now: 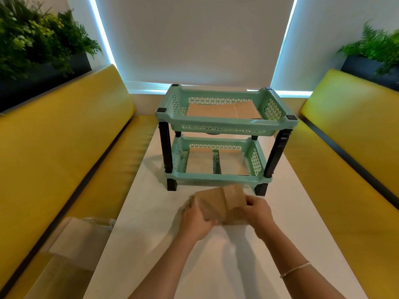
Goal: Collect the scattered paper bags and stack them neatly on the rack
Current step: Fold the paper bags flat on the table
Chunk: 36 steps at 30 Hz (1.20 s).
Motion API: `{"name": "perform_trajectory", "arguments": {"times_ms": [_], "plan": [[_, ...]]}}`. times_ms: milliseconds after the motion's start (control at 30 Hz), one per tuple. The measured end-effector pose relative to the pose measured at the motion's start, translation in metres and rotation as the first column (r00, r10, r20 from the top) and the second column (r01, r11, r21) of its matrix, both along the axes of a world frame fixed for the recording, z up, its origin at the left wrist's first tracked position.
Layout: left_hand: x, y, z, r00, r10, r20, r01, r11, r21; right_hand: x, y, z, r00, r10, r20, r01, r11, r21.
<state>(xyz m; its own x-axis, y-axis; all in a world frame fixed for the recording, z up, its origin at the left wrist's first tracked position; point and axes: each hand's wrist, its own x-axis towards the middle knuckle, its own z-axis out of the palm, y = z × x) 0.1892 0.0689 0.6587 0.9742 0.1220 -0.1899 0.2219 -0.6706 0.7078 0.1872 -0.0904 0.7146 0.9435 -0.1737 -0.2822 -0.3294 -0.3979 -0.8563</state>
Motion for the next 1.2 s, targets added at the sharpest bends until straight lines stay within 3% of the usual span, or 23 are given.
{"name": "perform_trajectory", "arguments": {"times_ms": [100, 167, 200, 333, 600, 667, 867, 967, 1133, 1200], "plan": [[-0.011, 0.008, 0.002, 0.985, 0.174, 0.004, -0.159, 0.907, -0.391, -0.008, -0.020, -0.005, 0.992, -0.075, -0.098, 0.098, 0.960, 0.261], [-0.022, 0.011, 0.003, 0.986, 0.166, -0.028, -0.151, 0.796, -0.587, -0.020, -0.029, -0.012, 0.992, -0.076, -0.098, 0.100, 0.959, 0.267], [-0.027, 0.011, 0.001, 0.990, 0.135, -0.026, -0.122, 0.780, -0.613, -0.028, -0.032, -0.016, 0.993, -0.074, -0.089, 0.094, 0.966, 0.242], [-0.047, -0.001, -0.008, 0.997, 0.060, 0.045, -0.026, 0.846, -0.533, -0.053, -0.027, -0.035, 0.993, -0.116, -0.033, 0.120, 0.977, 0.174], [-0.056, -0.005, 0.009, 0.979, 0.109, 0.171, 0.009, 0.819, -0.574, -0.060, -0.019, -0.026, 0.978, -0.160, 0.133, 0.124, 0.962, 0.245], [-0.059, 0.001, 0.006, 0.984, 0.077, 0.163, 0.021, 0.849, -0.528, -0.063, -0.018, -0.028, 0.981, -0.141, 0.130, 0.109, 0.968, 0.227], [-0.067, 0.011, -0.010, 1.000, -0.003, 0.027, 0.011, 0.961, -0.275, -0.067, -0.020, -0.032, 0.987, 0.014, 0.159, -0.011, 1.000, -0.018], [-0.059, 0.019, 0.013, 0.999, -0.027, 0.030, 0.037, 0.923, -0.384, -0.060, -0.028, -0.018, 0.988, 0.108, 0.115, -0.097, 0.991, -0.097], [-0.055, 0.013, 0.061, 0.996, 0.010, 0.089, 0.058, 0.682, -0.729, -0.061, -0.029, -0.015, 0.987, 0.147, 0.065, -0.145, 0.989, -0.036], [-0.059, 0.003, 0.062, 0.993, -0.039, 0.112, 0.105, 0.729, -0.677, -0.064, -0.020, -0.021, 0.988, 0.141, 0.059, -0.142, 0.990, 0.012]]}}
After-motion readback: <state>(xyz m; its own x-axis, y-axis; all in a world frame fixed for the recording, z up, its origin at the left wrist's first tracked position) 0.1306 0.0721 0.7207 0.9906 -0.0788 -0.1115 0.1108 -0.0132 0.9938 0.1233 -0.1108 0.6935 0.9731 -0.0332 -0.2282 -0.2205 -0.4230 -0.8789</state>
